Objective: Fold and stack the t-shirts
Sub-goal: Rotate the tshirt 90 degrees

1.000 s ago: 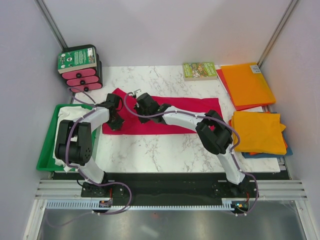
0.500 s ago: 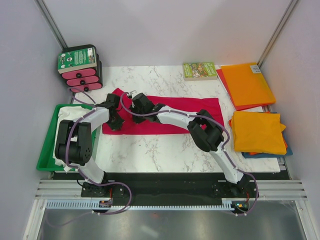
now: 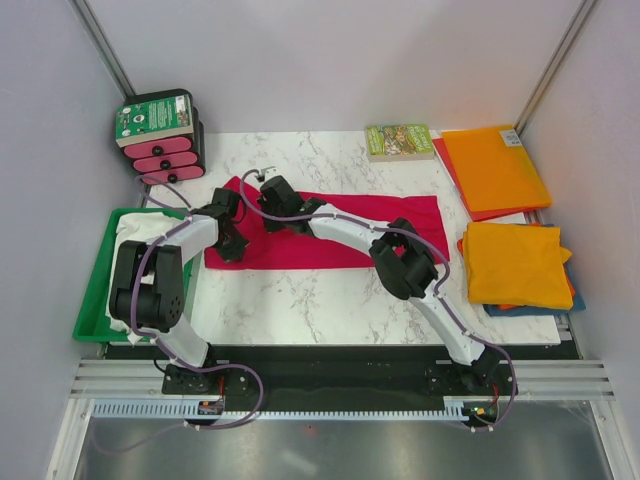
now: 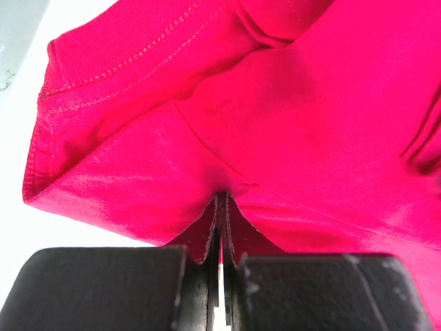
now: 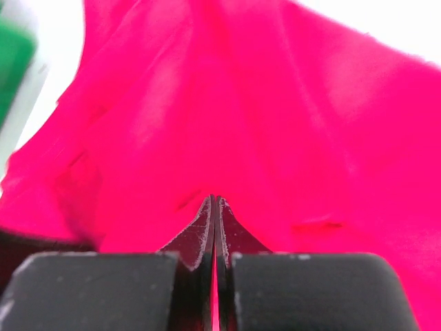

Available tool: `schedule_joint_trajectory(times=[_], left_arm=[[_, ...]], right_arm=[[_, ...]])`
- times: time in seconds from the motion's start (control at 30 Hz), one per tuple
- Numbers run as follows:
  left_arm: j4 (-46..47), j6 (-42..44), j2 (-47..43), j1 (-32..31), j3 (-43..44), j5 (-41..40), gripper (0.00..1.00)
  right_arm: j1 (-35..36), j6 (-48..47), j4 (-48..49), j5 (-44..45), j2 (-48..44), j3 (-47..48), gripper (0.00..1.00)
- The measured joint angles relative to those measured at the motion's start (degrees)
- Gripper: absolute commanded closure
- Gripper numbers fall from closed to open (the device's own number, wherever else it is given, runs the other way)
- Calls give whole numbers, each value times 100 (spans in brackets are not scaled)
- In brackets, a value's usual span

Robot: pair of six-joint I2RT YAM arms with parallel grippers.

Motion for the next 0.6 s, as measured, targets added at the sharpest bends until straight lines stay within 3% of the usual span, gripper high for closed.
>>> schedule_joint_trajectory(times=[0.3,0.33,0.37,0.43,0.5,0.6], left_arm=[[13,0,-9,0,-11,0,98],[13,0,-9,0,-11,0,98],[13,0,-9,0,-11,0,98],[13,0,-9,0,-11,0,98],[13,0,-11,0,-11,0,98],[13,0,-11,0,-11,0,98]], right_arm=[[-457,20,-98,533,155,315,99],[-476,9,-63,529,105,234,95],[-485,-13,9,472,0,55,78],[-404,-44,33,308,-223,-234,52],[-225,-98,68,192,-457,-492,45],[184,-129,142,55,-807,-848,44]])
